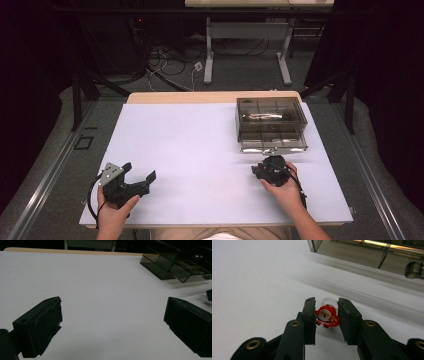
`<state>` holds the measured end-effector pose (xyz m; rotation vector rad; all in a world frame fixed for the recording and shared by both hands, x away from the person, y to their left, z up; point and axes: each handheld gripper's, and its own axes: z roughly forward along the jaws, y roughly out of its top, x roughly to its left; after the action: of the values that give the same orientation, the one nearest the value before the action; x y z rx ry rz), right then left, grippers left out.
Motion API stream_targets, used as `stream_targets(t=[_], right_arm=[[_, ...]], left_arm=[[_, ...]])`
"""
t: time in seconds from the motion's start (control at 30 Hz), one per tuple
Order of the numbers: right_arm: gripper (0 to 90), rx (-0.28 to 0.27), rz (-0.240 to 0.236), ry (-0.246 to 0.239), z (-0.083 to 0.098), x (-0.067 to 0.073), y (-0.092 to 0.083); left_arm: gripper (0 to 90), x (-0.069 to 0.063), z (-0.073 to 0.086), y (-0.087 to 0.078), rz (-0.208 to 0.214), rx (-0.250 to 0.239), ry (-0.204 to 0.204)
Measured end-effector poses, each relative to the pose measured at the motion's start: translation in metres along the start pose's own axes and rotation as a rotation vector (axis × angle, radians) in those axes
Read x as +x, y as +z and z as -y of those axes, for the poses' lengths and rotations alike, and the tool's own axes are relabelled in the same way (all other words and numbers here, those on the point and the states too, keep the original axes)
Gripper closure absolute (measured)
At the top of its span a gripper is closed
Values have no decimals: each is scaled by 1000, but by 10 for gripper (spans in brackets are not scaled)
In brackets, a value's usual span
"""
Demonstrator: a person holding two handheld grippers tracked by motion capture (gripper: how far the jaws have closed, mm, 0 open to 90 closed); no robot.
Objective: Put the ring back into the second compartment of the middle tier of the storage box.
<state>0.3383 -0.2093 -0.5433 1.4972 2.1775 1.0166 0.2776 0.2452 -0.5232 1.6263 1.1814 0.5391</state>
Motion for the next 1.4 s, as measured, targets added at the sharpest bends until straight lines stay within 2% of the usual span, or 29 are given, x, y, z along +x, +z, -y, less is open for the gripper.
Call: stream_targets(t=[1.4], right_arm=[[686, -120, -32, 13, -8, -2, -26]], left_arm=[[16, 1, 1, -1, 5, -5, -6]])
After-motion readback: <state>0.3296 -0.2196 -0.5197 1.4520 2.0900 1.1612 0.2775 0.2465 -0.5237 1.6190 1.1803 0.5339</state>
